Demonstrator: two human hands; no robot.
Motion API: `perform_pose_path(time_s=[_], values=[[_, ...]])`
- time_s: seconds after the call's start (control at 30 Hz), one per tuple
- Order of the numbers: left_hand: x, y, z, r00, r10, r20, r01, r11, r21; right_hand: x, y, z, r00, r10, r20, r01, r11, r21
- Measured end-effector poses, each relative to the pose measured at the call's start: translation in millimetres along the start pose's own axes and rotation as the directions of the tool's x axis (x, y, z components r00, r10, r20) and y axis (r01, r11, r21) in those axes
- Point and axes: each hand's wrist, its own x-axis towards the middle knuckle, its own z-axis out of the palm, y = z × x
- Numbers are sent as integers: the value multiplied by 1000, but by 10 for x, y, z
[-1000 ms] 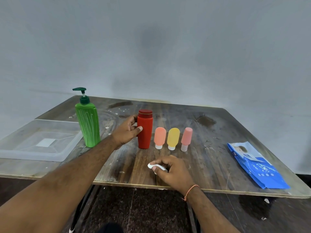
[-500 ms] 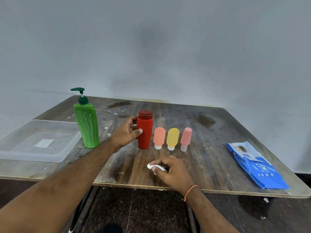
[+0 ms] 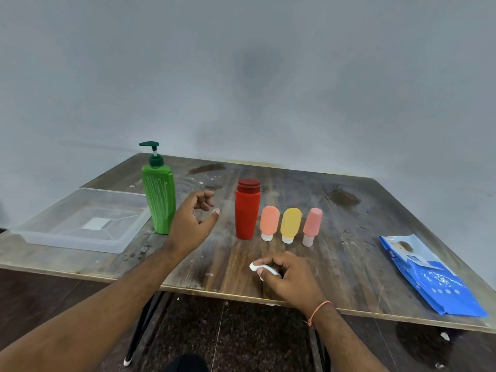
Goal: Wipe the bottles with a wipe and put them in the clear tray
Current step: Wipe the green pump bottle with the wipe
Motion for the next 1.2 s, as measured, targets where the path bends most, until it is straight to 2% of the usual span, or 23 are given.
perform_pose_path(time_s=[0.07, 0.13, 0.2, 0.3, 0.43, 0.5, 0.73, 0.83, 0.93, 1.07, 1.2], values=[[-32, 10, -140, 991, 104, -87, -98, 992, 76, -6, -4, -2, 1000, 1, 2, -1, 1000, -7], [-23, -9, -304, 963, 151, -223, -106, 974, 200, -13, -9, -3, 1000, 0, 4, 0, 1000, 0], [14, -72, -455, 914, 101, -394, 17, 958, 286, -16, -11, -3, 1000, 3, 4, -3, 1000, 16], [66, -236, -620, 849, -77, -522, 225, 948, 225, -19, -24, 4, 1000, 6, -7, -6, 1000, 7], [144, -425, -717, 831, -381, -405, 421, 907, 10, -19, -37, 0, 1000, 8, 2, -8, 1000, 5], [169, -493, -716, 834, -435, -338, 466, 885, 10, -14, -46, 0, 1000, 12, 4, -12, 1000, 1], [291, -600, -649, 841, -455, -292, 514, 840, 174, -12, -68, -10, 1000, 9, 6, -9, 1000, 0], [297, -588, -632, 843, -465, -271, 518, 838, 173, -1, -71, -5, 1000, 9, -2, -9, 1000, 12], [206, -522, -525, 872, -433, -230, 473, 865, 165, -2, -65, 0, 1000, 10, -9, -10, 1000, 20], [-26, -328, -190, 890, -427, -164, 432, 902, -4, -1, -59, 1, 1000, 23, -10, -23, 1000, 13], [-233, -153, 171, 862, -493, -120, 450, 852, -268, -11, -77, -16, 1000, 17, -4, -17, 1000, 9]])
